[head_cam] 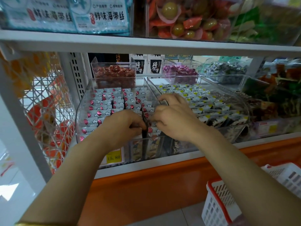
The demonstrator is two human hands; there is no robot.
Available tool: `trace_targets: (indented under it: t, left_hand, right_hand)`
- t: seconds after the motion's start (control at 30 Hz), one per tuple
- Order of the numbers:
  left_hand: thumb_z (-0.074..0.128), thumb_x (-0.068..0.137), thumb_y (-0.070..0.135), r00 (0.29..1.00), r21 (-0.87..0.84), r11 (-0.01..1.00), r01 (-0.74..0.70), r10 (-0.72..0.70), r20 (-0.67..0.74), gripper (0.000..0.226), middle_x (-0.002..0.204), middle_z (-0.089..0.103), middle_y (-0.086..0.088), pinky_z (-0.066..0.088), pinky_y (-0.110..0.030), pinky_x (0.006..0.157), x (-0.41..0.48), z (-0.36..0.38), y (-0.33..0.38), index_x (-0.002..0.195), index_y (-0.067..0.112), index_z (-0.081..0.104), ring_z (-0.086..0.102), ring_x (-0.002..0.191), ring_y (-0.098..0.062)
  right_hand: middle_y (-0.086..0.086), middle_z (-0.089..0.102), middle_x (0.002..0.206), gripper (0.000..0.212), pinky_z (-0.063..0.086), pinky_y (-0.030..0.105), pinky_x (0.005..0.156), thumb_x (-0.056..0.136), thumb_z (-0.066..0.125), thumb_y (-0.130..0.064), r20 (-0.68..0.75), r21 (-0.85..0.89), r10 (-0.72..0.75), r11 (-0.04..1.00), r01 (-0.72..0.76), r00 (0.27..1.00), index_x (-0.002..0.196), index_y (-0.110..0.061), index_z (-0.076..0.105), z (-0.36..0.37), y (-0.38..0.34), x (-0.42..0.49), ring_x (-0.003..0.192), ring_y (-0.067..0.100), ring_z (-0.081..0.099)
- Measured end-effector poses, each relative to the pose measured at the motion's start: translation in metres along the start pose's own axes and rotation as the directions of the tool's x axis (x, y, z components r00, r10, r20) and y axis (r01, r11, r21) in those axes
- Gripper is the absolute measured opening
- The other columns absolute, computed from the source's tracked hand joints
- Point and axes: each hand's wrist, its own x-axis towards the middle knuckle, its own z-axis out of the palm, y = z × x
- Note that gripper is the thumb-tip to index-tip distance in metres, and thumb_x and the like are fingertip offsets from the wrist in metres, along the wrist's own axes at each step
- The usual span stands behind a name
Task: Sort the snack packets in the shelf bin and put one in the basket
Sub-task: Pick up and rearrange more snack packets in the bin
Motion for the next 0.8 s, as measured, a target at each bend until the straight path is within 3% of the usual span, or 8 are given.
trace_targets:
  t: [0.1,0.27,0.33,0.43,0.53,0.67,0.8]
  left_hand:
    - [0.058,0.089,0.016,0.999,0.104,0.994,0.023,-0.02,-0.032,0.015,0.1,0.06,0.002,0.042,-0.046,0.095,-0.001,-0.002,-0.003,0.096,0.022,0.069,0.054,0.097,-0.02]
    - [0.061,0.087,0.021,0.996,0.098,0.995,0.01,-0.001,-0.089,0.018,0.101,0.06,0.001,0.043,-0.046,0.093,-0.001,-0.001,-0.001,0.103,0.022,0.068,0.054,0.096,-0.021]
    - [0.062,0.087,0.023,0.995,0.09,0.996,0.005,0.005,-0.101,0.017,0.1,0.06,0.001,0.044,-0.045,0.092,-0.002,-0.001,-0.001,0.103,0.021,0.068,0.054,0.094,-0.02]
    - [0.063,0.086,0.022,0.992,0.061,0.998,0.0,0.008,-0.125,0.019,0.099,0.059,0.001,0.045,-0.041,0.089,-0.002,-0.002,-0.002,0.104,0.021,0.068,0.053,0.092,-0.017]
    - [0.064,0.085,0.021,0.984,0.03,1.0,0.003,0.002,-0.177,0.021,0.096,0.055,0.003,0.046,-0.032,0.083,-0.002,-0.004,-0.004,0.106,0.021,0.068,0.052,0.088,-0.014]
    - [0.06,0.088,0.016,0.967,0.018,1.0,0.01,-0.005,-0.256,0.021,0.1,0.058,0.001,0.043,-0.024,0.079,-0.001,-0.007,-0.005,0.107,0.016,0.068,0.051,0.089,-0.013]
    - [0.055,0.09,0.013,0.929,-0.055,0.998,0.033,-0.051,-0.366,0.023,0.088,0.052,0.01,0.037,-0.001,0.053,-0.002,-0.009,-0.006,0.109,0.014,0.068,0.046,0.067,0.004]
  right_hand:
    - [-0.012,0.064,0.113,0.028,0.005,0.049,0.116,0.093,0.047,-0.028,0.043,0.019,-0.013,1.0,0.012,0.999,0.112,-0.029,0.068,-0.003,0.002,0.0,0.135,0.019,0.024]
    - [0.002,0.065,0.115,0.028,0.032,0.037,0.099,0.09,0.053,-0.016,-0.152,0.221,0.127,0.971,-0.092,0.98,0.111,-0.024,0.069,-0.011,0.0,0.014,0.118,0.02,0.042]
    - [0.003,0.065,0.113,0.026,0.036,0.036,0.096,0.09,0.055,-0.016,-0.169,0.19,0.144,0.975,-0.112,0.975,0.111,-0.022,0.068,-0.012,-0.001,0.025,0.115,0.021,0.044]
    - [0.005,0.061,0.114,0.02,0.032,0.04,0.1,0.088,0.06,-0.021,-0.06,0.042,0.123,0.992,-0.121,0.991,0.105,-0.022,0.07,-0.008,-0.001,0.04,0.119,0.023,0.04]
    - [0.003,0.058,0.108,0.01,0.029,0.04,0.101,0.085,0.065,-0.022,-0.004,-0.04,0.105,0.994,-0.105,0.994,0.093,-0.02,0.068,-0.005,-0.004,0.047,0.121,0.022,0.036]
    - [0.003,0.062,0.106,0.005,0.033,0.039,0.099,0.086,0.064,-0.02,-0.052,0.087,0.12,0.99,-0.115,0.991,0.09,-0.019,0.066,-0.007,-0.001,0.045,0.115,0.022,0.042]
    - [0.005,0.064,0.103,0.01,0.043,0.034,0.083,0.09,0.058,-0.016,-0.195,0.245,0.209,0.957,-0.159,0.958,0.095,-0.01,0.065,-0.015,0.004,0.036,0.102,0.023,0.05]
